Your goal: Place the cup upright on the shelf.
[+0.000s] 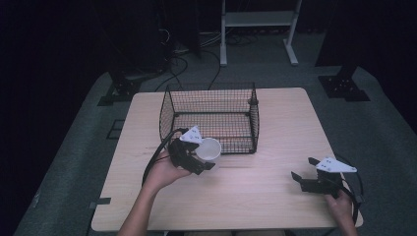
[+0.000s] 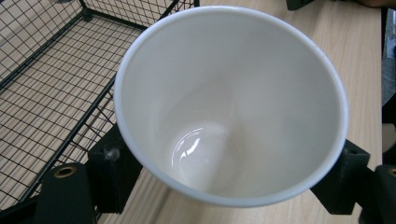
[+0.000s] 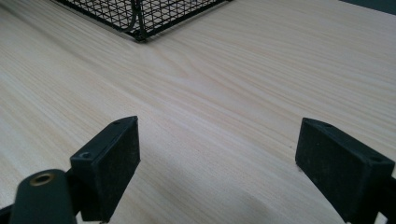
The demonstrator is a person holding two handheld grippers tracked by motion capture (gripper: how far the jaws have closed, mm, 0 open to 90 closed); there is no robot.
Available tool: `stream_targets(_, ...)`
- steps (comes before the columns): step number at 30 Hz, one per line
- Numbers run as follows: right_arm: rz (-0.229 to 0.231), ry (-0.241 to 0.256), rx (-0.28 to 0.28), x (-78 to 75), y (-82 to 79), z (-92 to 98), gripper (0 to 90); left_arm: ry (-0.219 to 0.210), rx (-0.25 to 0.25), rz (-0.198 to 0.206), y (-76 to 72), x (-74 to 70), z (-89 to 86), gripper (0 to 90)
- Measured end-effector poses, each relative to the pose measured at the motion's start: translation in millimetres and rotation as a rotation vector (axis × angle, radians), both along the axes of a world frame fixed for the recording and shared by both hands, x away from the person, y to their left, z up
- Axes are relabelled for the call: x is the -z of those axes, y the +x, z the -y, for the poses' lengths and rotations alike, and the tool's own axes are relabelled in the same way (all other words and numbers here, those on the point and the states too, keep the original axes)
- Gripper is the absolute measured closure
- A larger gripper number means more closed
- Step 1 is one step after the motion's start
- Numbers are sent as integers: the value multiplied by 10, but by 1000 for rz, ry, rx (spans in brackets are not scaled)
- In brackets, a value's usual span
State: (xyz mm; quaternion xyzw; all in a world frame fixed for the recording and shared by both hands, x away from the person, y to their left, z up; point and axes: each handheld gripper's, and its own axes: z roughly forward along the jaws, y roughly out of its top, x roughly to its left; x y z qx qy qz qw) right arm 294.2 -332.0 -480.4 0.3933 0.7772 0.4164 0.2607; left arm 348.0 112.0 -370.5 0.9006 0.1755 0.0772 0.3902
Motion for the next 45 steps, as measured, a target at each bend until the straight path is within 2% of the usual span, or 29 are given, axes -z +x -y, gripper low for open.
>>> stream_targets(15, -2, 6, 0, -2, -2, 4, 131, 9, 3, -3, 124, -211, -29, 213)
stream_targets(25, -1, 10, 0, -2, 2, 8, 131, 7, 6, -2, 275, -328, -24, 213)
stream_targets(29, 0, 11, 4, -3, 2, 12, 131, 16, 4, -1, 339, -390, -15, 213)
stream_targets(39, 6, 15, 7, -3, 1, 18, 131, -1, -30, -4, 551, -492, -27, 213)
stream_targets(45, 6, 16, 9, -3, 4, 20, 131, 13, -41, -6, 686, -540, -19, 213)
